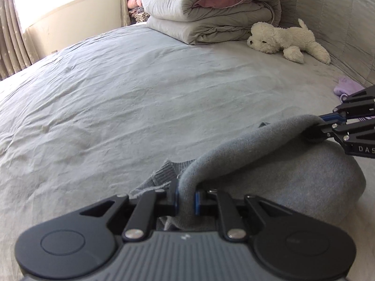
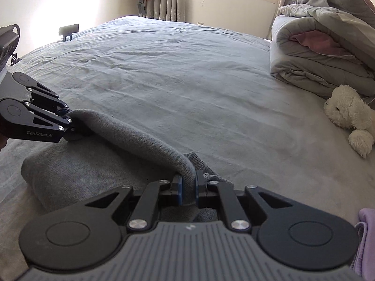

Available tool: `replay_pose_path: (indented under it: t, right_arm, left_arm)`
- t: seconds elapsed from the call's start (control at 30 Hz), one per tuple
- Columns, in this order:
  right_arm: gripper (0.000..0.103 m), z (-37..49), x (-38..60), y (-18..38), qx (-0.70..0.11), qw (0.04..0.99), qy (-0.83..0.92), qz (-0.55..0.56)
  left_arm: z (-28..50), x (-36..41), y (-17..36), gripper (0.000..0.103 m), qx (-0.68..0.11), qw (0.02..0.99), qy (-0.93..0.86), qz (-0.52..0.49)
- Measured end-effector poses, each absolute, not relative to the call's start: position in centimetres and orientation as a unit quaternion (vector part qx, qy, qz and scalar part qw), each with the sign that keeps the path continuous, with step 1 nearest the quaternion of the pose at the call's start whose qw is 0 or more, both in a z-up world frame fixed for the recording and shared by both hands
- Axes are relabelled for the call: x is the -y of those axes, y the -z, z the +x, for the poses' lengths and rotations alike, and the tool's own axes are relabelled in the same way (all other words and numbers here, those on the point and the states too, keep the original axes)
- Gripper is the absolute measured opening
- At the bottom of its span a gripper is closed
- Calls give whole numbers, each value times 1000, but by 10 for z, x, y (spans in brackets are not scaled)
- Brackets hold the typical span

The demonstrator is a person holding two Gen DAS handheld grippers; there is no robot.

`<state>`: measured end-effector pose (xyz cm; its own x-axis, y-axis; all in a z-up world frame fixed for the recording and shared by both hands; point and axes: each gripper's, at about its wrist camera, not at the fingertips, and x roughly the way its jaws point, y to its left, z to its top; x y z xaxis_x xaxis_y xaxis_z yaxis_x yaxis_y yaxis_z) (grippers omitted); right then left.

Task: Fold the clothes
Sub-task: 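Lift the pinched edge with both grippers and fold it over the sweater, then lay the folded edge down and open both grippers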

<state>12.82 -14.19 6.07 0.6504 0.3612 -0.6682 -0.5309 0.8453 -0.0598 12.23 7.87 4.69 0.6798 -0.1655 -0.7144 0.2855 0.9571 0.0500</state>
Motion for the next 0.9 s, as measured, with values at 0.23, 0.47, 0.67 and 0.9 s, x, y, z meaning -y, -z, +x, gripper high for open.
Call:
replay_pose_path:
  t: [0.23,0.47,0.67,0.9]
  right_arm:
    - [13,141,146,-57,-329,908,-241,-95]
    - [17,149,139,-50,-316,920,-219,-77]
    - [21,150,140,-49,-300,934,-190,-47]
    - [48,145,169,-65,-299,941,-152,39]
  left_arm:
    - [130,-96,-49,28,-371,920,121,28]
    - [137,-118,-52,29,-369,923,101,-28]
    - [133,-126,-53,26,-363,928,77,-38]
    - [127,-142,-64,25,-353,931,55,-79]
